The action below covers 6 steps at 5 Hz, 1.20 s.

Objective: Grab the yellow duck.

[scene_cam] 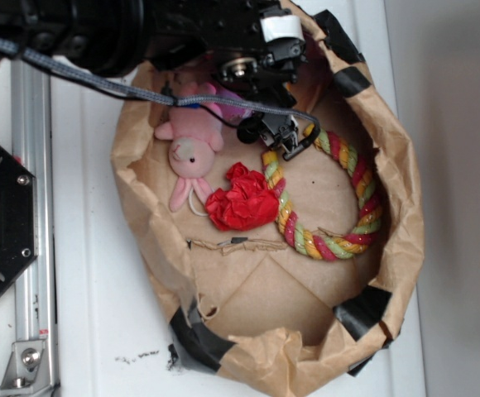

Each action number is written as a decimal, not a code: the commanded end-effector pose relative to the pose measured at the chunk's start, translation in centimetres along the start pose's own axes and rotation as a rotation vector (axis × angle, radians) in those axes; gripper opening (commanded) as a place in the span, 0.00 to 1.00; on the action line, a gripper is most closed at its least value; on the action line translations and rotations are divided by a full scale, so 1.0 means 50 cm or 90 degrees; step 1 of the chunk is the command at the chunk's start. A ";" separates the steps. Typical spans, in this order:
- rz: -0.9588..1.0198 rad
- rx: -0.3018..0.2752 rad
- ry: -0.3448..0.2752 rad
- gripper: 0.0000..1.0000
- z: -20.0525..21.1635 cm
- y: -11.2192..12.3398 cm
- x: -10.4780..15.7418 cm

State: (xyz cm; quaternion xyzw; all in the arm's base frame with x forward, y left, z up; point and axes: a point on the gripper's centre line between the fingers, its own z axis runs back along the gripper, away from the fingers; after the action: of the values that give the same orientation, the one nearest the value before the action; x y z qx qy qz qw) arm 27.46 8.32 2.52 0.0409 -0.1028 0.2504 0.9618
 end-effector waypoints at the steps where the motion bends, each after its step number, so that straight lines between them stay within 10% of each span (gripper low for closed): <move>1: 0.003 0.004 -0.040 0.00 0.025 0.023 0.022; 3: -0.011 -0.005 -0.046 0.00 0.038 0.013 0.019; 4: -0.011 -0.005 -0.048 1.00 0.045 0.012 0.019; 6: 0.013 -0.019 -0.068 1.00 0.064 0.022 0.035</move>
State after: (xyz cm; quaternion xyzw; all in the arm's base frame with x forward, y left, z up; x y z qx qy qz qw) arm 27.22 8.12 3.54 0.0390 -0.1157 0.2516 0.9601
